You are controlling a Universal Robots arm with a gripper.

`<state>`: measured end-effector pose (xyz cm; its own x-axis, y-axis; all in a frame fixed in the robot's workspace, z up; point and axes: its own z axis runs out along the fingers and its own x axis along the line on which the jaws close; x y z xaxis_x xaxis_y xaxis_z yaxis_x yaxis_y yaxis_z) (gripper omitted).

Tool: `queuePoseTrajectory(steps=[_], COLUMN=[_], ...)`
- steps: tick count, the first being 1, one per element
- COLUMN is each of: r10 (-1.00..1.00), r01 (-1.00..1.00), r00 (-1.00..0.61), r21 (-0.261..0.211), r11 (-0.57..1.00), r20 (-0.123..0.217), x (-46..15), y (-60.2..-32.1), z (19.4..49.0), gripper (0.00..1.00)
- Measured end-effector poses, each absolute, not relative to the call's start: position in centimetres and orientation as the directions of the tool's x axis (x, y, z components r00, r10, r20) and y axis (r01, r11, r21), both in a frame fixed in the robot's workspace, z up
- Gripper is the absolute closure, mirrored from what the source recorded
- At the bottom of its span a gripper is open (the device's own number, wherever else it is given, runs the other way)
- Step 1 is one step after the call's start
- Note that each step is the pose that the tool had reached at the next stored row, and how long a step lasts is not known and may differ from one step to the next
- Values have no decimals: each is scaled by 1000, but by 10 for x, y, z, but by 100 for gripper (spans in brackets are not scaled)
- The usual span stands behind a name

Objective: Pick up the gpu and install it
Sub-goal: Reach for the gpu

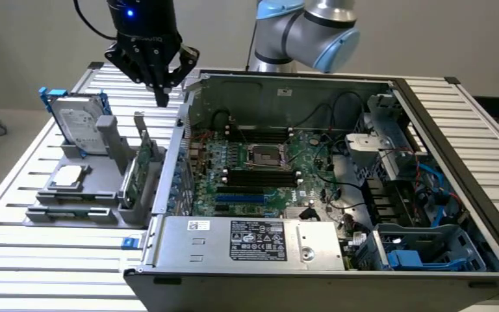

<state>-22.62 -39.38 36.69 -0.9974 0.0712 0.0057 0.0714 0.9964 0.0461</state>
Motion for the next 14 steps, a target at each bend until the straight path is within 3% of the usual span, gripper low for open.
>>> queuePoseTrajectory(steps=[14], r10=[71], r01=[71], r00=[-997], r21=[48], r11=[996], r20=[6], x=[-276], y=[-414], z=[357], gripper=[89])
